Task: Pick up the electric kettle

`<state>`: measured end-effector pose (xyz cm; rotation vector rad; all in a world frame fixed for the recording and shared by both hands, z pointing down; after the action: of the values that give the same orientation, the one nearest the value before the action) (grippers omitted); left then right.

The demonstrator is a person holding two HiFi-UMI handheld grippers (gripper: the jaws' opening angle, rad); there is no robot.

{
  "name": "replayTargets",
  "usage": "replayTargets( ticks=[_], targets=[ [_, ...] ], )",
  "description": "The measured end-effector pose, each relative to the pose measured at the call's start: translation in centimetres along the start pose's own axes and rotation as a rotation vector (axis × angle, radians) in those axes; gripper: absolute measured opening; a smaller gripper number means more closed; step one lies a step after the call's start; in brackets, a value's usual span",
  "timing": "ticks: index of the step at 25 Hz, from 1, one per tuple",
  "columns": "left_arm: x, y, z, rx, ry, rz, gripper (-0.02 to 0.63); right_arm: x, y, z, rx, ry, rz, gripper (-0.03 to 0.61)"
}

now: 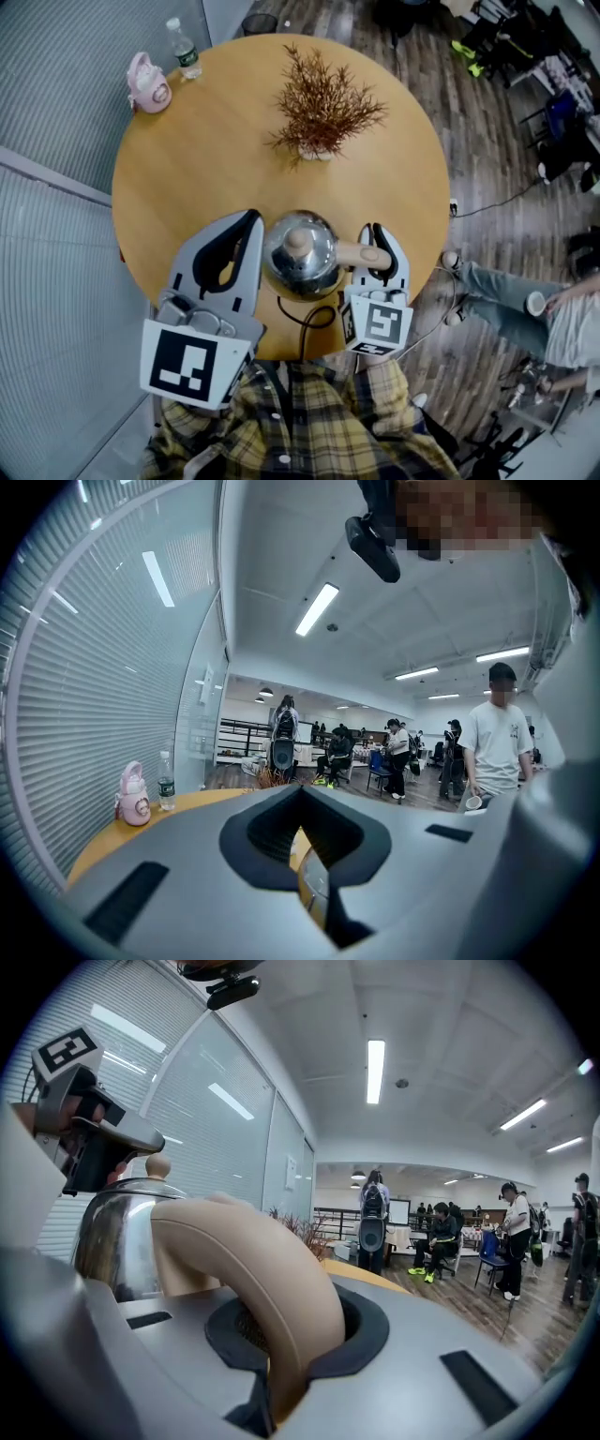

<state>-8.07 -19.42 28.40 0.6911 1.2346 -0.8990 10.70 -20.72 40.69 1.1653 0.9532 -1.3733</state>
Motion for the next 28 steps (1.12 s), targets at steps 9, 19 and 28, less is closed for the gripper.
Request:
replayTargets(
  ticks=[9, 19, 28],
  targets=[
    [4.4, 0.4, -2.7, 0.031, 0.086, -0.001, 0.003, 6.8, 0.2, -3.0, 0.053, 0.031, 0.027, 0.055],
    [6.6, 2.4, -6.6, 0.028, 0.162, 0.004, 0.002, 11.8, 1.4, -7.9, 0.091, 0.067, 0.015, 0.055],
    [6.6, 4.5, -8.0, 0.004, 0.157, 0.019, 0.002, 11.7, 2.2, -10.7, 0.088, 0.047, 0.02, 0.055]
  ],
)
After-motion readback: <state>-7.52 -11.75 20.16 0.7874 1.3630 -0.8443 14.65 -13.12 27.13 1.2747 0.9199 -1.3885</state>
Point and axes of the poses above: the fingertips, and each gripper's own axes: z forward along the fingers, y to its right, x out of its top, the point moved 1 cm from there along -z, backward along the fingers, and after that the axes turned 7 degrees about z, right-handed, at the moved point
